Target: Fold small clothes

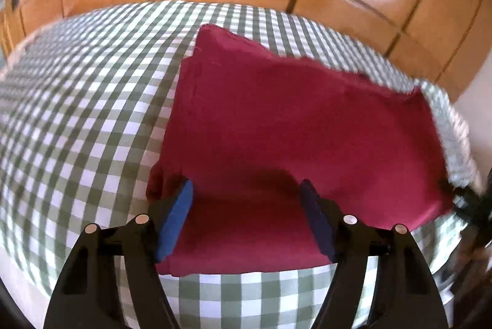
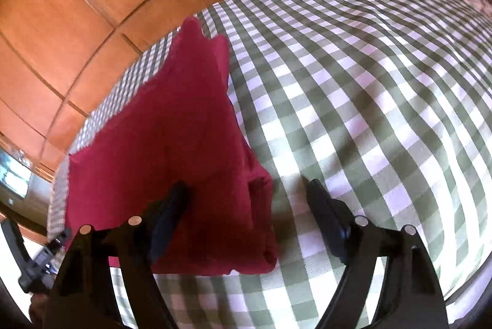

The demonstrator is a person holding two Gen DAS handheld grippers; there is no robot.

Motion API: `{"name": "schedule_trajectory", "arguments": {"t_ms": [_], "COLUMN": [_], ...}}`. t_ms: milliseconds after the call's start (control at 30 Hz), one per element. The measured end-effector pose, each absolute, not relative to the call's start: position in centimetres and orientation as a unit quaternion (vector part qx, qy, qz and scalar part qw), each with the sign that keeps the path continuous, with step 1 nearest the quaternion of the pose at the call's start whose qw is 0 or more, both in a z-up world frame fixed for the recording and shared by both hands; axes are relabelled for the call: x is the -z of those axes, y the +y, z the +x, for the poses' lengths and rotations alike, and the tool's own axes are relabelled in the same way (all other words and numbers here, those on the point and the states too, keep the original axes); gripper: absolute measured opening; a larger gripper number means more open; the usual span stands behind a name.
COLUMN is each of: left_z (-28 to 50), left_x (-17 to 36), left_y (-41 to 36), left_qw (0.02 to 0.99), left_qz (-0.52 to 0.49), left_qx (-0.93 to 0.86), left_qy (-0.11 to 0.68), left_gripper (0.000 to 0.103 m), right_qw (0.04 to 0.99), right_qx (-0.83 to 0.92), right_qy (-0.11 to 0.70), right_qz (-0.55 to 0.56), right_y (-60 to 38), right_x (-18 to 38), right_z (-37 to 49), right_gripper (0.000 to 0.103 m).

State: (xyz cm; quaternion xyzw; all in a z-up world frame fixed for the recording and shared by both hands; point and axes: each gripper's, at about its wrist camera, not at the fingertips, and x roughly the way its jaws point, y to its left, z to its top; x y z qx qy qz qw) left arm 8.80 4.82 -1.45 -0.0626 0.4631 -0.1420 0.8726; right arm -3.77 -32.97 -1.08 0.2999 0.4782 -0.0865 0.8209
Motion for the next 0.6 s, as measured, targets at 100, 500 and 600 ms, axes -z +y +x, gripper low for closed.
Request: {"name": "schedule_trajectory", "arguments": {"t_ms": [100,500,600], "left_z": [8.7,17.6,18.3], "left_x": [-0.8,2.0,3.8], "left_y": [4.8,2.8,3.4], "left_qw": [0.893,0.877,0.878], "left_qz": [-0.063,-0.052,-0.052], "left_qx": [0.155,0.125,0.129], "left_qy": [0.418,0.462,0.458], "left_gripper": [0.071,0.067,0.064], "right_qw": [0.822,0.825,0.828], "right_qx": [0.088,0.081,0.081], "right_qy": [0.479,0.486,0.484], "right_qz": [0.294,0.277,0.271], "right_y": [-32.7,-32.5,-32.3], "right_x": [1.2,1.3,1.2], "right_z": [-3.5,-3.4,-3.2], "right_gripper": [0.082,0.084,0.084]}}
